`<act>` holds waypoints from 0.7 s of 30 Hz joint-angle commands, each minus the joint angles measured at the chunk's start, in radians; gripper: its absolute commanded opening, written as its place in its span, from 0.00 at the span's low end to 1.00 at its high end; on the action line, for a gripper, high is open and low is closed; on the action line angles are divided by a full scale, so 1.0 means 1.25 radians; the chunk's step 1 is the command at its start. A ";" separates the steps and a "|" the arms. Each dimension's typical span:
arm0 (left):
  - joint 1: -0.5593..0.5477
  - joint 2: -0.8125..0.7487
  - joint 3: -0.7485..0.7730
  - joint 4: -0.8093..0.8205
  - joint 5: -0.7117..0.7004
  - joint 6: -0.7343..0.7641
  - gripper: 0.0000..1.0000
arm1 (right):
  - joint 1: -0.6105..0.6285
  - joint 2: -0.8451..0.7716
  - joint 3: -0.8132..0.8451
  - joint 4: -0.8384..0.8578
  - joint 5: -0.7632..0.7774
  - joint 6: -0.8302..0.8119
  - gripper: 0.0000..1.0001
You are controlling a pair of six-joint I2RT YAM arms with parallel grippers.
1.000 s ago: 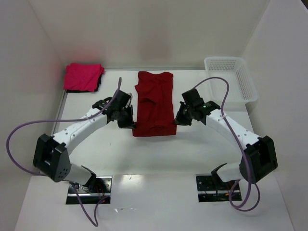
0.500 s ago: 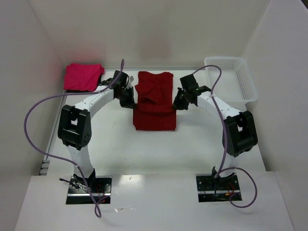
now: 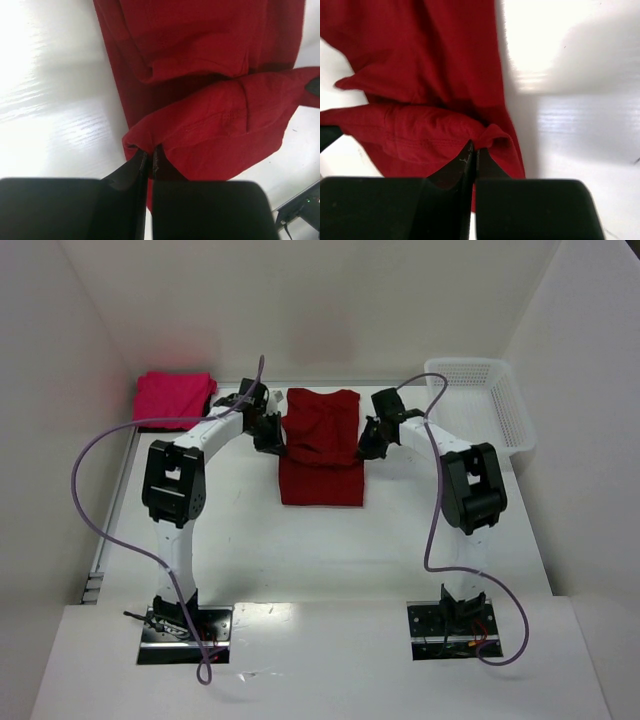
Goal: Fold and stack the t-shirts
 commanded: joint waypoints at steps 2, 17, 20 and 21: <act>0.005 0.023 0.044 -0.001 0.019 0.033 0.07 | -0.010 0.041 0.056 0.046 -0.009 -0.018 0.00; 0.022 0.046 0.122 0.006 0.044 0.035 0.65 | -0.042 0.070 0.107 0.133 -0.082 -0.010 0.51; 0.030 0.062 0.154 0.006 0.054 0.035 0.66 | -0.042 0.070 0.115 0.143 -0.082 -0.003 0.54; 0.030 0.072 0.161 0.006 0.054 0.035 0.66 | -0.050 0.070 0.115 0.150 -0.082 -0.003 0.54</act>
